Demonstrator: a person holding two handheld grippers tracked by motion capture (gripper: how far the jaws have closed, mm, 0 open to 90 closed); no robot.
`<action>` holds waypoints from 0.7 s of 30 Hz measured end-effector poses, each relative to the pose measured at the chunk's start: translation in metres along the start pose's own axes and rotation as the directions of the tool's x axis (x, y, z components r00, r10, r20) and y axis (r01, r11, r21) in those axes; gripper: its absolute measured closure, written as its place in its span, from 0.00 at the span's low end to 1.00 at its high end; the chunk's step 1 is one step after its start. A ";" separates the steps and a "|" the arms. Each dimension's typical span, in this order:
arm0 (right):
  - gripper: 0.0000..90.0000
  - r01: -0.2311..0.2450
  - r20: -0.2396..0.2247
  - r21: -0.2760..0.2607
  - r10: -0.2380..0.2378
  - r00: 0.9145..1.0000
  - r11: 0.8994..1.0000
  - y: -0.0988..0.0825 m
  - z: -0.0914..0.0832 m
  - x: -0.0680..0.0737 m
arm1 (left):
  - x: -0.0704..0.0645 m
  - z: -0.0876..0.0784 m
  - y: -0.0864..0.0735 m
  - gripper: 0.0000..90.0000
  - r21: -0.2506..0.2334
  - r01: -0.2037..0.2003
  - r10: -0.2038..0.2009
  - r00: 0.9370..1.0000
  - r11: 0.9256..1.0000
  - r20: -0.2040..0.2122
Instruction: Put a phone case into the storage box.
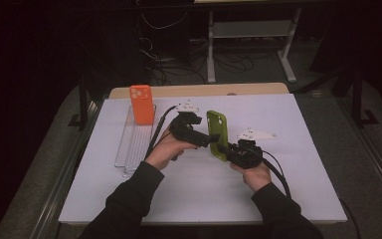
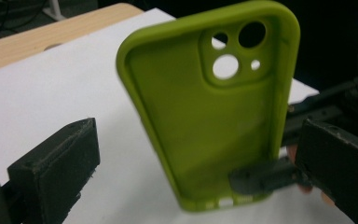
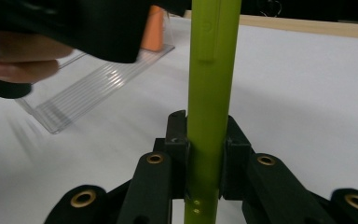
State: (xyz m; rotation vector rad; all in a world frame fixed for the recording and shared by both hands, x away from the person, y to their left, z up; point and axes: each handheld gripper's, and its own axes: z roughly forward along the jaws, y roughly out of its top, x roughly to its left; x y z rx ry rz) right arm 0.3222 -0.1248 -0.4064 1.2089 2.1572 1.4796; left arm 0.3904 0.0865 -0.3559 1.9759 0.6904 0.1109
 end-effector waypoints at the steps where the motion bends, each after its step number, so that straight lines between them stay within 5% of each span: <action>1: 0.84 0.004 -0.009 -0.005 -0.004 1.000 1.000 0.001 0.000 0.002 | 0.000 0.002 0.000 0.00 -0.004 -0.004 0.004 1.000 1.000 0.004; 14: 0.84 0.016 -0.022 -0.004 -0.016 1.000 1.000 0.000 0.005 0.009 | -0.005 0.011 0.002 0.00 -0.051 0.022 -0.021 1.000 0.998 0.018; 21: 0.84 0.024 -0.012 0.000 -0.024 1.000 1.000 0.000 0.006 0.009 | -0.005 0.011 0.002 0.12 -0.080 0.044 -0.044 0.999 0.996 0.000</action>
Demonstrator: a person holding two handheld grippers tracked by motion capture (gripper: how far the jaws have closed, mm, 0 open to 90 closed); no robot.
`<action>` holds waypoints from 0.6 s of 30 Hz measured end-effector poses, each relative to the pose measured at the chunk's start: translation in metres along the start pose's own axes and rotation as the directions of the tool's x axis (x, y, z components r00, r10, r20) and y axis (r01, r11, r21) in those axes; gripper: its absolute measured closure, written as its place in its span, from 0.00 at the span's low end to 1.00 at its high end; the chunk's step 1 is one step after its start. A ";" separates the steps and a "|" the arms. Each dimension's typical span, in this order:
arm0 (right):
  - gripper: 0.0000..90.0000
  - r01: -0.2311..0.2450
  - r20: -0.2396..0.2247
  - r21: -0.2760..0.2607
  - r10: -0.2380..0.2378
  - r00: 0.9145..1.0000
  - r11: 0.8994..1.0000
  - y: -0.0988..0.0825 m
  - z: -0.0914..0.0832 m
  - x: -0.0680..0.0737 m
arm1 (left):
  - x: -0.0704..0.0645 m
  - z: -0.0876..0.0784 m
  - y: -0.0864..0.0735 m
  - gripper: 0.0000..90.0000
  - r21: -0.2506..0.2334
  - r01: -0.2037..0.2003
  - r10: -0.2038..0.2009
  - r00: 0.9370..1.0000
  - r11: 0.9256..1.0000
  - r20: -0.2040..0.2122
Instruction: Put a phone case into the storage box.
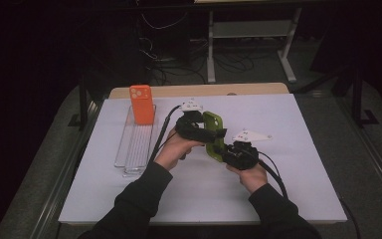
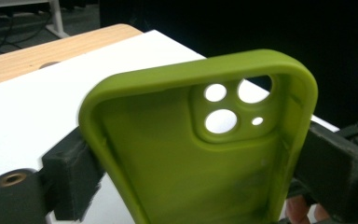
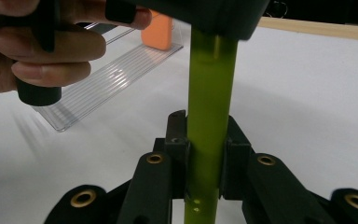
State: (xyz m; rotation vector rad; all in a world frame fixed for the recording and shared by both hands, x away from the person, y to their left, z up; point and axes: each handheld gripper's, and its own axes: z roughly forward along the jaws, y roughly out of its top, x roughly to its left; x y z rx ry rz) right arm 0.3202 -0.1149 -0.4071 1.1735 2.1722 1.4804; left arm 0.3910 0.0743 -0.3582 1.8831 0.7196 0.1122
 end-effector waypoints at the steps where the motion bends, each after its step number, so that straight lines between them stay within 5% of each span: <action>1: 0.84 -0.003 0.000 -0.002 0.003 1.000 1.000 0.000 0.000 0.000 | 0.000 0.000 0.000 0.12 0.000 0.002 -0.002 1.000 1.000 -0.001; 7: 0.81 0.018 -0.003 0.007 -0.018 1.000 1.000 0.000 0.000 -0.002 | 0.002 -0.001 0.002 0.14 0.014 -0.005 0.005 1.000 1.000 0.003; 8: 0.63 0.028 -0.019 0.020 -0.028 0.999 0.999 0.000 0.000 -0.003 | 0.003 -0.002 0.002 0.15 0.007 -0.011 0.011 1.000 1.000 -0.012; 9: 0.63 0.028 -0.019 0.020 -0.028 0.999 0.999 0.000 0.000 -0.003 | 0.004 -0.004 0.003 0.15 0.005 -0.014 0.014 1.000 1.000 -0.022; 10: 0.51 0.040 -0.014 0.039 -0.039 0.999 0.998 -0.001 -0.001 -0.004 | 0.007 -0.007 0.005 0.15 -0.002 -0.024 0.024 0.999 1.000 -0.028; 18: 0.18 0.078 0.009 0.131 -0.080 0.997 0.988 -0.008 -0.012 -0.019 | 0.024 -0.041 0.023 0.15 -0.024 -0.018 0.015 0.993 1.000 -0.120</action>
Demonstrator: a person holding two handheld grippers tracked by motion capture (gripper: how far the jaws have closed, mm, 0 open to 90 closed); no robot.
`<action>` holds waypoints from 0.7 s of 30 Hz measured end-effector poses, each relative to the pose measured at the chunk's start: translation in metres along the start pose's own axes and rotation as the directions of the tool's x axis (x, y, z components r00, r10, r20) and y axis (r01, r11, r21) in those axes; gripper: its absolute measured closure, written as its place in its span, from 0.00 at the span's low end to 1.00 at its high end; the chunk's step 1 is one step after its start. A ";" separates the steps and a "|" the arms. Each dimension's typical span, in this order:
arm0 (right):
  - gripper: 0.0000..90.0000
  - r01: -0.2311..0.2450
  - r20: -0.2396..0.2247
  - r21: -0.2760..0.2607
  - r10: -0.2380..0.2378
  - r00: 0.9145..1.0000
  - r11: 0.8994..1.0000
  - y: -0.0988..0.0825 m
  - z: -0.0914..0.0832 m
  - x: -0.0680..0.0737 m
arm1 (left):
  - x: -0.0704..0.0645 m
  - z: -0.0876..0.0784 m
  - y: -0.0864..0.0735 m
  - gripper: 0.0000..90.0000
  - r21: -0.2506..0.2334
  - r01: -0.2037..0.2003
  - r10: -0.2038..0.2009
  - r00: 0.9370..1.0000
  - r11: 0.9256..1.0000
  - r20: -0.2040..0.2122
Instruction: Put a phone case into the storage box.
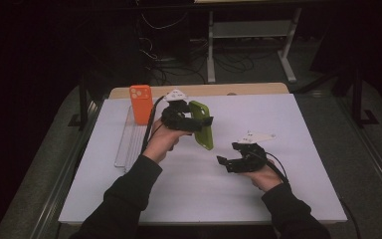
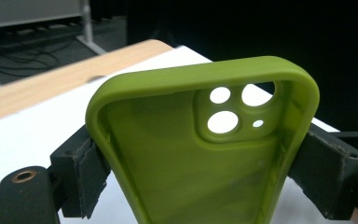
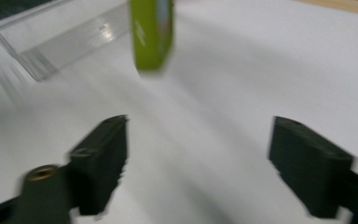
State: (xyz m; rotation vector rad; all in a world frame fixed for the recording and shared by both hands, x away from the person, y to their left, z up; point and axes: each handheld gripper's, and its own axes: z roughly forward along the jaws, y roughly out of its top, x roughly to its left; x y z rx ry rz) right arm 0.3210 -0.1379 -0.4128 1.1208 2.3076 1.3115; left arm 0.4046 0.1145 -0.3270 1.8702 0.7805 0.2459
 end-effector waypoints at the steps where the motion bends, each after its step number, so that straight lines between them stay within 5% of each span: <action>1: 0.12 -0.002 0.008 0.010 0.002 1.000 1.000 -0.004 -0.003 -0.005 | 0.002 -0.003 0.002 0.15 -0.001 -0.003 0.003 1.000 1.000 -0.008; 4: 0.00 0.008 0.025 0.039 -0.009 1.000 0.999 -0.014 -0.010 -0.013 | 0.010 -0.016 0.011 0.15 -0.011 -0.012 0.011 0.999 1.000 -0.051; 9: 0.00 -0.005 0.064 0.056 0.001 0.998 0.998 -0.026 -0.023 -0.022 | 0.023 -0.035 0.022 0.15 -0.021 -0.030 0.027 0.992 0.999 -0.126; 13: 0.00 -0.009 0.087 0.053 0.004 0.996 0.999 -0.035 -0.036 -0.028 | 0.035 -0.050 0.028 0.15 -0.022 -0.036 0.031 0.980 0.999 -0.196; 15: 0.00 -0.002 0.098 0.059 -0.003 0.995 0.998 -0.039 -0.038 -0.028 | 0.044 -0.060 0.032 0.15 -0.032 -0.033 0.024 0.965 0.999 -0.260; 16: 0.00 0.002 0.098 0.062 -0.008 0.995 0.998 -0.040 -0.039 -0.028 | 0.044 -0.060 0.032 0.15 -0.032 -0.033 0.024 0.965 0.999 -0.260; 19: 0.00 -0.001 0.099 0.064 -0.006 0.995 0.998 -0.042 -0.040 -0.027 | 0.054 -0.068 0.035 0.15 -0.032 -0.033 0.022 0.951 0.999 -0.308; 21: 0.00 0.003 0.099 0.064 -0.009 0.995 0.998 -0.043 -0.040 -0.026 | 0.064 -0.075 0.035 0.15 -0.035 -0.019 0.005 0.935 0.999 -0.354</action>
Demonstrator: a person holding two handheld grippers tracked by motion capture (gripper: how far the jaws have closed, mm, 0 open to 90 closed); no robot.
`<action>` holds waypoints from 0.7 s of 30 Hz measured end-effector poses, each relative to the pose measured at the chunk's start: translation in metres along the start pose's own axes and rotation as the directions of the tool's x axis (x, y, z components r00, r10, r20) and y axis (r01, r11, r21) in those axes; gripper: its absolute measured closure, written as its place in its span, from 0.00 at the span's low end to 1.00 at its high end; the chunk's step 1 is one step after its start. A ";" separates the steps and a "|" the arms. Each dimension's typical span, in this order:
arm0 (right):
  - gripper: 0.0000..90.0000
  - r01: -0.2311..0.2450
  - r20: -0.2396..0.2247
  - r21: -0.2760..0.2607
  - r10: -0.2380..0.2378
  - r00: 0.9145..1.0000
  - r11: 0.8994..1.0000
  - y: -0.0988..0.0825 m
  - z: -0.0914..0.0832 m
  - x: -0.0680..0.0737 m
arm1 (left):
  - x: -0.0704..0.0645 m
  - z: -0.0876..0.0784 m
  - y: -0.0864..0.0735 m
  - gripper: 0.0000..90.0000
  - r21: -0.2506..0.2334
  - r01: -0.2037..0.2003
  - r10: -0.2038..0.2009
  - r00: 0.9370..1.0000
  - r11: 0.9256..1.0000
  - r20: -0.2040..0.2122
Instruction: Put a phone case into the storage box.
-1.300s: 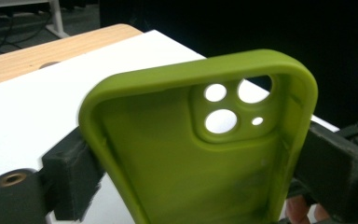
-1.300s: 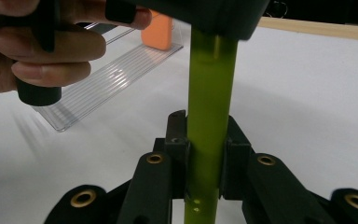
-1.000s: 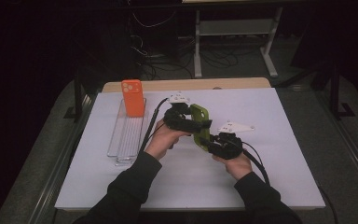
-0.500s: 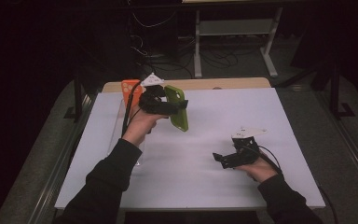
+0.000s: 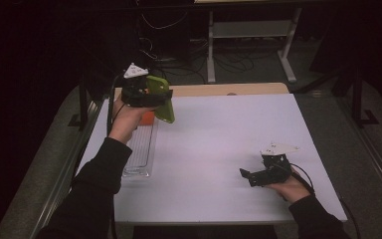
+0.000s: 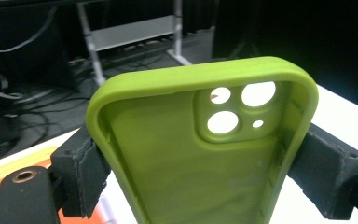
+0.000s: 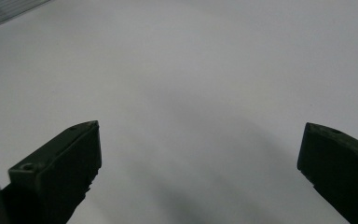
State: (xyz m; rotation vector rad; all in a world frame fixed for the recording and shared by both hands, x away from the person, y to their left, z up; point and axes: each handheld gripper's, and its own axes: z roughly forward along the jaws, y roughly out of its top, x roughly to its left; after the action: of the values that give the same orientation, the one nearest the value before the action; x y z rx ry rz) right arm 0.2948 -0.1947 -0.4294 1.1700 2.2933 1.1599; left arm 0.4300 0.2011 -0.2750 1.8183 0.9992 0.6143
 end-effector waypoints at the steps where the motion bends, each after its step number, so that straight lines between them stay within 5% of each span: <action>1: 0.00 0.002 0.004 -0.002 -0.002 1.000 1.000 0.000 0.000 0.000 | 0.004 -0.001 0.000 0.15 -0.001 0.013 -0.013 1.000 1.000 -0.018; 5: 0.00 0.002 0.011 -0.003 -0.002 1.000 1.000 -0.001 0.001 0.000 | 0.019 -0.001 -0.002 0.15 -0.005 0.044 -0.044 0.995 0.999 -0.091; 7: 0.00 0.001 0.011 -0.004 -0.001 1.000 1.000 -0.001 0.001 0.000 | 0.027 0.000 -0.004 0.15 0.005 0.055 -0.053 0.987 0.998 -0.152; 16: 0.00 -0.003 0.010 -0.009 0.003 1.000 1.000 0.000 0.000 -0.001 | 0.045 0.008 -0.011 0.15 0.026 0.098 -0.089 0.964 0.995 -0.250; 21: 0.00 -0.004 0.006 -0.007 0.004 1.000 1.000 0.000 0.000 -0.001 | 0.049 0.016 -0.017 0.15 0.046 0.116 -0.094 0.937 0.992 -0.336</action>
State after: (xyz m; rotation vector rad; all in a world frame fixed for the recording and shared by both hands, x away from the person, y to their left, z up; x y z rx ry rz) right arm 0.2954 -0.1957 -0.4296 1.1750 2.2811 1.1637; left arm 0.4622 0.2389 -0.2980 1.7366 1.3474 0.8507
